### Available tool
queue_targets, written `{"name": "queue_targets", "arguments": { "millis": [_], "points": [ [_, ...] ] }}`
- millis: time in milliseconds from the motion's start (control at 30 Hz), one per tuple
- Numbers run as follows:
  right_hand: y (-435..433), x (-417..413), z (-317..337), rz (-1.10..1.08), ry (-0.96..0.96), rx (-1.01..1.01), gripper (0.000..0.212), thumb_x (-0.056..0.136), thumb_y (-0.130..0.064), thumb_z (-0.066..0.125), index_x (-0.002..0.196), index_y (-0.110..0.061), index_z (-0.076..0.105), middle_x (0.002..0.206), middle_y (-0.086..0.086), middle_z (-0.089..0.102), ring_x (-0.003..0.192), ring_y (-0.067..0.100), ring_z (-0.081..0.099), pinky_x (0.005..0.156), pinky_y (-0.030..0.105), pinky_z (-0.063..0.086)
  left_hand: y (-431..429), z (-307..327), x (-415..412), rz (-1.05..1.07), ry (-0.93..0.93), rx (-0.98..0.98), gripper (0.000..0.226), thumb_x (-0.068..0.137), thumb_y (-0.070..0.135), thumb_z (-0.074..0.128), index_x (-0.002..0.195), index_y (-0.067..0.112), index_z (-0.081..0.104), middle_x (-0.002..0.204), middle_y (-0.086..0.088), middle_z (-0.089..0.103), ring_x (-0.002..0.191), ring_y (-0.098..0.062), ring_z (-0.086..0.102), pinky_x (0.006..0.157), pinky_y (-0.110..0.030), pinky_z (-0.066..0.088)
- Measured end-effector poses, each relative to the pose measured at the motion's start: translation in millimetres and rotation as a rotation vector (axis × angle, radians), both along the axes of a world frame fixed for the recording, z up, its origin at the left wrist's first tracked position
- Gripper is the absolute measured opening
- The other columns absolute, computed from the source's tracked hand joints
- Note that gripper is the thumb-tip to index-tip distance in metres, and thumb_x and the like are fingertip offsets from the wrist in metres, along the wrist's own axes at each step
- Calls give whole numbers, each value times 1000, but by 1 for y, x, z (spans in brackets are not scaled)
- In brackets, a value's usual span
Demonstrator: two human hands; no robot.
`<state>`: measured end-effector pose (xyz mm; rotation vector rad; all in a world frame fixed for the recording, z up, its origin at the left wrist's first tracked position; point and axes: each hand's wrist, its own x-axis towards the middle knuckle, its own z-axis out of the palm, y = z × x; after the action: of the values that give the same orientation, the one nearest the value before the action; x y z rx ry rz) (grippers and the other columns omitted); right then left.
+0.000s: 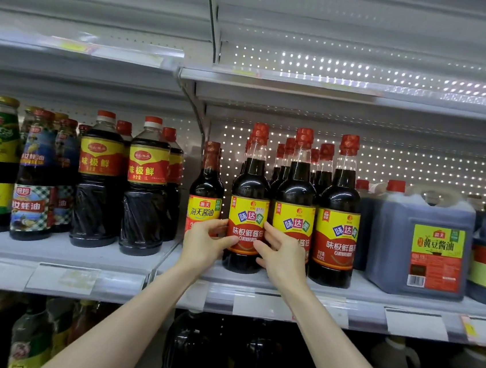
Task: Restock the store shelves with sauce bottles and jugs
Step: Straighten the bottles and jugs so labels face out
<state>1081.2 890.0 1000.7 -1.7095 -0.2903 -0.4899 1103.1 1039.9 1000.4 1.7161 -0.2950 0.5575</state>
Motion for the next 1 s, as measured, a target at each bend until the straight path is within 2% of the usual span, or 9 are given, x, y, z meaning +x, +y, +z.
{"name": "queue_targets", "arguments": {
  "millis": [67, 333, 667, 1000],
  "points": [
    [1, 1, 0, -11, -4, 0, 56, 93, -7, 59, 145, -12, 39, 142, 10, 50, 128, 23, 50, 82, 25, 53, 0, 0, 1, 7, 5, 3, 55, 80, 11, 75, 131, 7, 55, 119, -8, 65, 107, -20, 62, 90, -40, 55],
    [4, 7, 0, -43, -13, -24, 55, 93, -6, 59, 144, -11, 39, 142, 12, 50, 128, 24, 51, 87, 30, 54, 0, 2, 4, -2, 20, -8, 54, 81, 7, 74, 131, 3, 54, 123, -11, 64, 111, -20, 61, 96, -44, 51],
    [8, 15, 0, -109, -14, -106, 56, 93, -7, 59, 145, -13, 38, 143, 11, 49, 130, 23, 48, 99, 42, 50, -1, 3, 10, -9, 40, -3, 56, 82, 7, 72, 134, 2, 51, 126, -13, 62, 114, -24, 60, 97, -46, 51],
    [9, 16, 0, -133, -17, -149, 56, 94, -8, 58, 145, -13, 38, 143, 11, 49, 129, 22, 49, 101, 39, 49, -1, 4, 12, -17, 45, 4, 54, 85, 6, 69, 135, 1, 50, 127, -13, 61, 117, -25, 58, 97, -48, 50]
  ]
}}
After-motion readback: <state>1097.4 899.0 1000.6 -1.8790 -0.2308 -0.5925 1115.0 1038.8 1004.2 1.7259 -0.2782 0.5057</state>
